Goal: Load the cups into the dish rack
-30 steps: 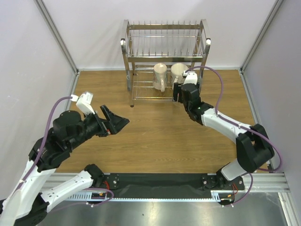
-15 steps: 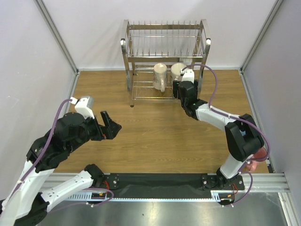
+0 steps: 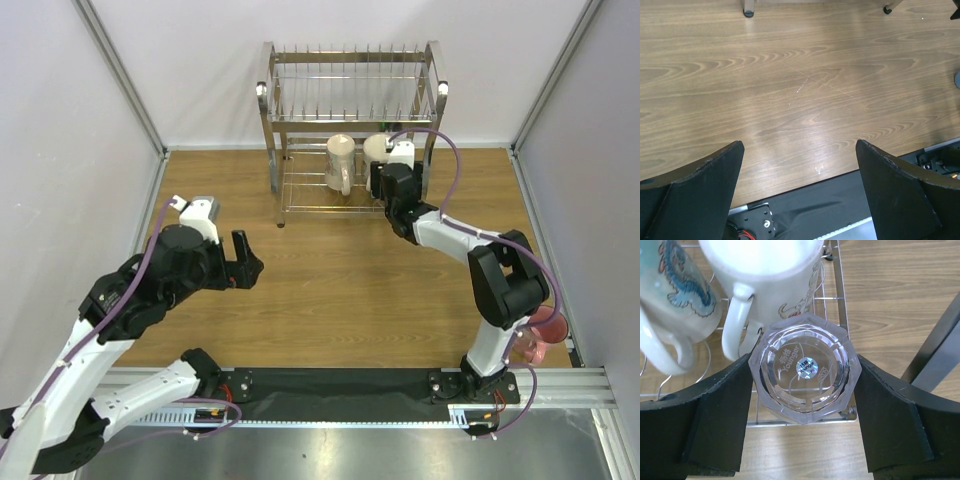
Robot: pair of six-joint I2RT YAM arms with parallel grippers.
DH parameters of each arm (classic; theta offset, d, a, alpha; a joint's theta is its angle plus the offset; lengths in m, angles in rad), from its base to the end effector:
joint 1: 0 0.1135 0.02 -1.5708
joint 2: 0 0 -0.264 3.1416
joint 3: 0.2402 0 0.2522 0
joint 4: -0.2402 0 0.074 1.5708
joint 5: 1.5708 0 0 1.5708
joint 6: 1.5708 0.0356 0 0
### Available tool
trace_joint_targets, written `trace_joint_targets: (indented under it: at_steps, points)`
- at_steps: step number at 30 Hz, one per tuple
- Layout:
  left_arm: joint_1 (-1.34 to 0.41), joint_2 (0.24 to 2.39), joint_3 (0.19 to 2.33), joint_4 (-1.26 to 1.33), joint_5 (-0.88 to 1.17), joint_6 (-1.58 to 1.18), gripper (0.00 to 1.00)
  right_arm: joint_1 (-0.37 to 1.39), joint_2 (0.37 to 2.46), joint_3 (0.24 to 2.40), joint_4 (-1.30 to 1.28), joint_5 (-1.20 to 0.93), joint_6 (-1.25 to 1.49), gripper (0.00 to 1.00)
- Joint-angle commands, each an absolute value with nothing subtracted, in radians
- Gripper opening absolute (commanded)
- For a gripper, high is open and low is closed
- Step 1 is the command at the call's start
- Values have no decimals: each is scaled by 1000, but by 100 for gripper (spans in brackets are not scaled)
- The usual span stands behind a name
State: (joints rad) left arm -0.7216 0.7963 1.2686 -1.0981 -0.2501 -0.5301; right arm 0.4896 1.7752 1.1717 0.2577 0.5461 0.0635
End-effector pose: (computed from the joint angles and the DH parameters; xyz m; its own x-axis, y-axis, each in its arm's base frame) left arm 0.0915 -0.0688 0.4035 -0.6269 -0.1009 -0.7726 0.1999 0.9375 -0.2847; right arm 0.3684 0.1753 0.2470 -0.2967 -0.0966 -0.9501 0.0483 0.9921 -0.1160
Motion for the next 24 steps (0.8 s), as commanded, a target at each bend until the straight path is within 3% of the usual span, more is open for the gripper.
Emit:
trace_joint_targets:
  at_steps: [1, 24]
  points:
    - [-718, 788, 1296, -1065, -252, -483, 100, 477, 1795, 1232, 347, 575, 55, 0]
    - [-699, 795, 1289, -1068, -238, -417, 100, 451, 1928, 1336, 322, 583, 74, 0]
